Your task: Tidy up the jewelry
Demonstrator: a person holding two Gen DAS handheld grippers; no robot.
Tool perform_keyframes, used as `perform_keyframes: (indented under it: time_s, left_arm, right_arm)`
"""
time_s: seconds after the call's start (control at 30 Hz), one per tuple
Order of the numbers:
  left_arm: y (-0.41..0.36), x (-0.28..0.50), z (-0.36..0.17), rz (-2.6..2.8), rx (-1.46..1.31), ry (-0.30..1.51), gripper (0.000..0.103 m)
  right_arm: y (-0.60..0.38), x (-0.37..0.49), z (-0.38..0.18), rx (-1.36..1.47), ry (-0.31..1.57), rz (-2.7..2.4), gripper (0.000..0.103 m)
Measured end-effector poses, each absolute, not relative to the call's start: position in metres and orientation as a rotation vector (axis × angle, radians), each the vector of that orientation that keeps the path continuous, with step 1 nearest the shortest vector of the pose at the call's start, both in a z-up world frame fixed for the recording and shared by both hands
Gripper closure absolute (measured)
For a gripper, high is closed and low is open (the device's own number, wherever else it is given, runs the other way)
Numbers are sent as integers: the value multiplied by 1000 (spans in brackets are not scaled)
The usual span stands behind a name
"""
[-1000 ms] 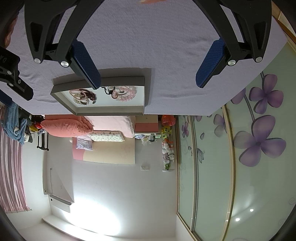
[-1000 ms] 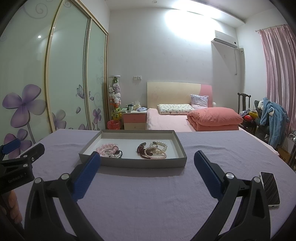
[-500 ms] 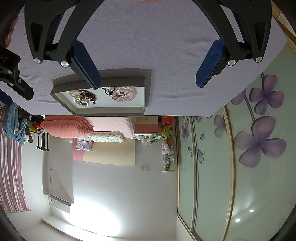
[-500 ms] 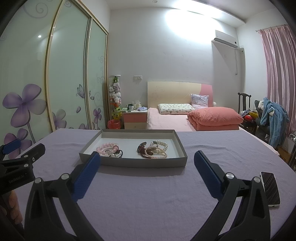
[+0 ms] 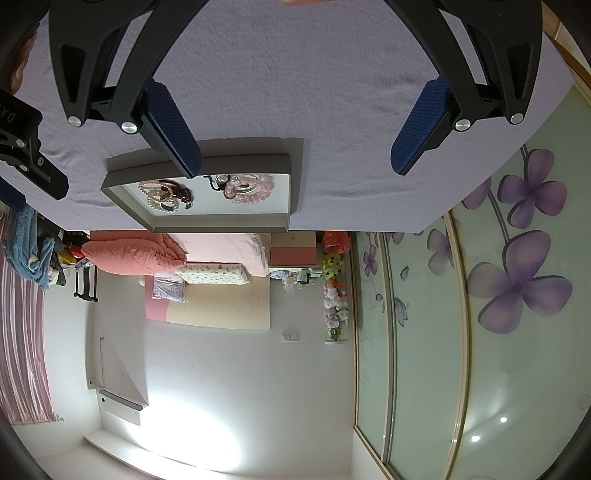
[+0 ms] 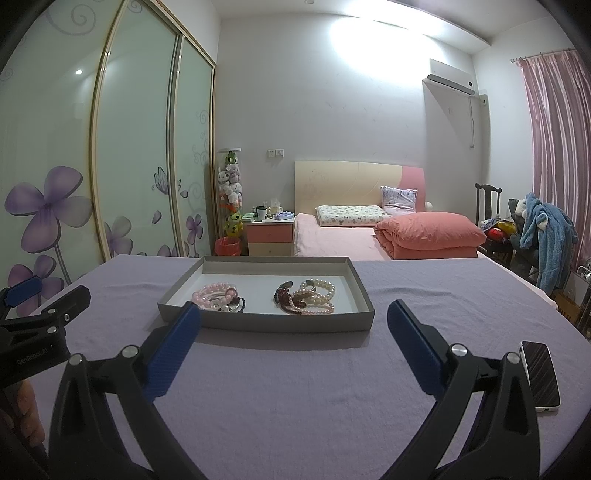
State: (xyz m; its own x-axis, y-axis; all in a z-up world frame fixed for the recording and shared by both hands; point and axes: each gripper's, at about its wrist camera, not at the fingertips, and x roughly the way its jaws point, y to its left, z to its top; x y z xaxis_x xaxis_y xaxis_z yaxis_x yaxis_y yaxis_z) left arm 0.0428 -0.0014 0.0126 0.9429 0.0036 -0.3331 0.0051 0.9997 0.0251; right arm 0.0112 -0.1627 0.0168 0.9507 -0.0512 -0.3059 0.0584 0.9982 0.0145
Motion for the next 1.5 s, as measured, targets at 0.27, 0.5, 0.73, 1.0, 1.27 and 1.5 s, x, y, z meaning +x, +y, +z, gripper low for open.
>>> perform_keyframes:
  time_s: [0.27,0.5,0.73,1.0,1.27,1.5]
  left_arm:
    - [-2,41,11,-1,25,343,2]
    - [-4,39,7,-3,27,345,2]
    - [-4,40,7,-3,27,346,2]
    - [-4,39,7,-4,26,347,2]
    - [-6,38,6,-5,26,349,2]
    - [-7,37,5,-7,27,351,2]
  right_arm:
    - [-163,12,17,24,312,-55,4]
    - [-163,12,18,24,313,-55,4]
    - [-162,12,17,24,313,-55,4]
    - [-162,12,18,24,314,-55,4]
    - [-162,12,18,24,314,-55,4]
    - [-162,12,18,24,316,-55,4]
